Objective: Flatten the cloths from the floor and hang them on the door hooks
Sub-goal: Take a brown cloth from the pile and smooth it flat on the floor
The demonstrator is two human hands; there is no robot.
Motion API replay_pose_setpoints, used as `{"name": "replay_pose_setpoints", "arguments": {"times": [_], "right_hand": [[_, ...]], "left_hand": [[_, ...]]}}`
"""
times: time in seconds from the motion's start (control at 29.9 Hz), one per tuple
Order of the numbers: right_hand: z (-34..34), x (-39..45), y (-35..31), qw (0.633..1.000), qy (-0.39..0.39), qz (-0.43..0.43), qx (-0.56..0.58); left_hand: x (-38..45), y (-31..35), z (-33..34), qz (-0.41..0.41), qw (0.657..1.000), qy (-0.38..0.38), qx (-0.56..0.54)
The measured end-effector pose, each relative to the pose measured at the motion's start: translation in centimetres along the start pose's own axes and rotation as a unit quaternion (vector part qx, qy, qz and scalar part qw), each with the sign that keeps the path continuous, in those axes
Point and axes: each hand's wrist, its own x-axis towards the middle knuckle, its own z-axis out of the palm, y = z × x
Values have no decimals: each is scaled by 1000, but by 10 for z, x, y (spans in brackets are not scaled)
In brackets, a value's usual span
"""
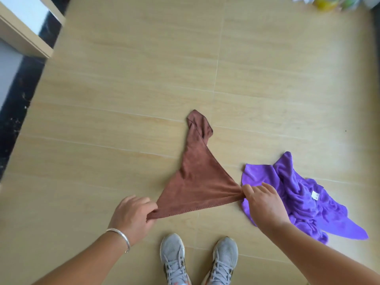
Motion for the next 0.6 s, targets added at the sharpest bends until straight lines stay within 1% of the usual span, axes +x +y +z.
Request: {"name": "replay_pose_setpoints", "arguments": {"times": [0.07, 0.1, 0.17, 0.23, 0.27, 0.33, 0.37, 0.5, 0.6], "right_hand": [[-31, 4, 2, 1000, 4, -15, -6], [-50, 10, 4, 1000, 1, -14, -14], [-86, 27, 13, 1000, -5, -8, -18], [-122, 51, 22, 999, 45, -6, -5], [-147, 65, 28, 998, 59, 2, -14], [-198, 90, 38, 997, 56, 37, -35], [-226, 103, 44, 995, 73, 52, -33], [-335, 137, 64, 981, 171, 92, -25], [-405, 147, 75, 964, 244, 103, -26]], "left_hand": [[2, 1, -28, -33, 999, 1, 3], [8, 1, -46, -62, 998, 13, 8], [25, 1, -87, -133, 991, 4, -8], [48, -2, -134, -165, 986, 16, -26], [60, -2, -165, -166, 985, 29, -28], [83, 1, -228, -161, 985, 60, -8], [92, 4, -260, -157, 985, 76, 2], [114, 19, -380, -136, 978, 156, 20], [115, 31, -453, -111, 969, 218, 23]]}}
